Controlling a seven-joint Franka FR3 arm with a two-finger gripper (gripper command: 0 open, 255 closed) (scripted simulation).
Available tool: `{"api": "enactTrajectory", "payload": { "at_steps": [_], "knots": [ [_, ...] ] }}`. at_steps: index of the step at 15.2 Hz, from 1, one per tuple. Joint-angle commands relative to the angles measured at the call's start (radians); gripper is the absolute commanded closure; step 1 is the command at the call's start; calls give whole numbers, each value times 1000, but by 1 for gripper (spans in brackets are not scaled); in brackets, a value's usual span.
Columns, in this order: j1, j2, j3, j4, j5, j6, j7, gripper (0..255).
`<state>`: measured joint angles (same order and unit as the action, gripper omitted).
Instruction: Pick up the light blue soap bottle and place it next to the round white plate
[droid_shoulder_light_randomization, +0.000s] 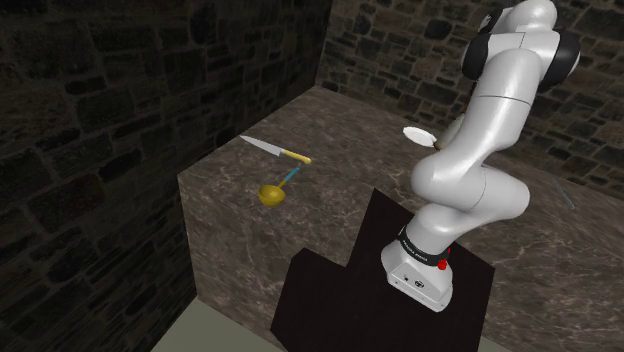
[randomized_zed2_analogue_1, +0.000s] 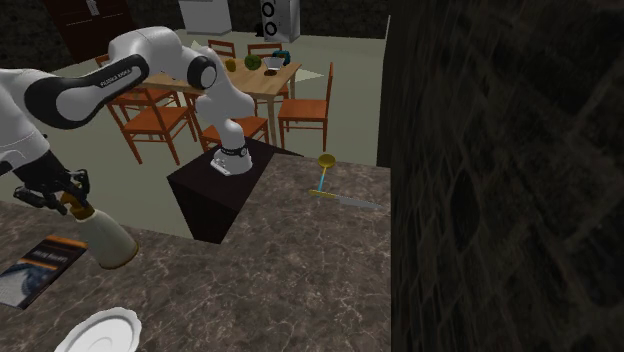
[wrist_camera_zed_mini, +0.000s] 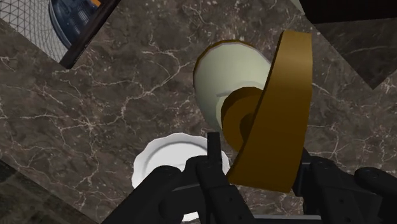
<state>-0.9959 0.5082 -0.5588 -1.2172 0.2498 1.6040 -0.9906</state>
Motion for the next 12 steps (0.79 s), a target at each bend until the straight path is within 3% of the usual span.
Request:
{"api": "enactTrajectory", "payload": {
  "at_steps": [1, 12],
  "knots": [
    [-75, 85, 4, 130, 36, -48, -40, 255],
    [-39, 70, 7, -49, 32, 110, -52, 255]
  ]
}}
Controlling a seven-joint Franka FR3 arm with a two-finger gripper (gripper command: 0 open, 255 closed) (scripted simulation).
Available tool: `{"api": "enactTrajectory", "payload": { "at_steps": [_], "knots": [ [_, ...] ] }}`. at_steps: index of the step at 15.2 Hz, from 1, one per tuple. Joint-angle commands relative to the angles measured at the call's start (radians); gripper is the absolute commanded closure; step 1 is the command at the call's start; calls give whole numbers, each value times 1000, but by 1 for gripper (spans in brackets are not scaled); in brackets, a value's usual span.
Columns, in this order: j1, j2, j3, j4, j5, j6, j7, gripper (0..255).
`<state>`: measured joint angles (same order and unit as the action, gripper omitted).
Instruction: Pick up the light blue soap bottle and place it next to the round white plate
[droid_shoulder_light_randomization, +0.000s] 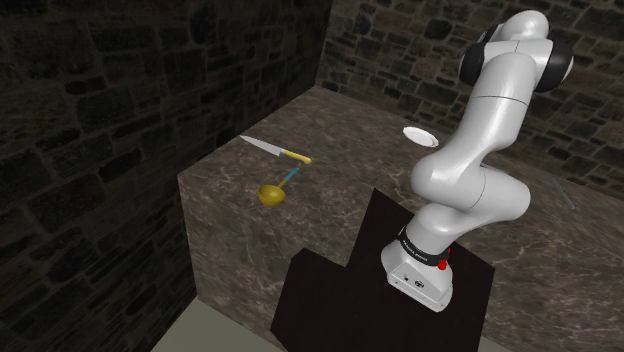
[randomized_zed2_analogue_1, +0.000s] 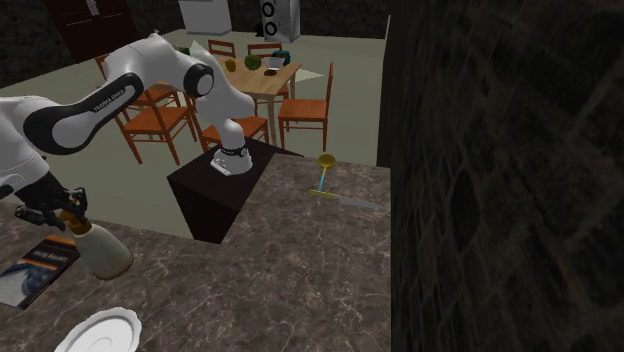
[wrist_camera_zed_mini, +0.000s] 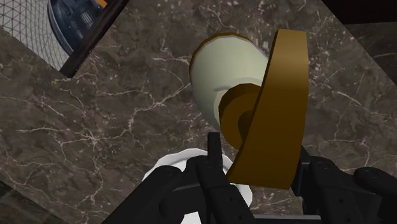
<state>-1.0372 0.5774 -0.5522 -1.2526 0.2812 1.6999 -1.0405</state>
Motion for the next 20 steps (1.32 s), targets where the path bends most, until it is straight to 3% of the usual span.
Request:
{"api": "enactTrajectory", "payload": {
  "at_steps": [1, 11, 12, 17, 20],
  "knots": [
    [4, 1, 1, -26, 1, 28, -3, 255],
    [8, 3, 2, -53, 4, 55, -5, 255],
    [8, 3, 2, -53, 3, 55, -5, 0],
    [8, 3, 2, -53, 4, 55, -5, 0],
    [-14, 10, 1, 63, 2, -50, 4, 0]
  ]
}}
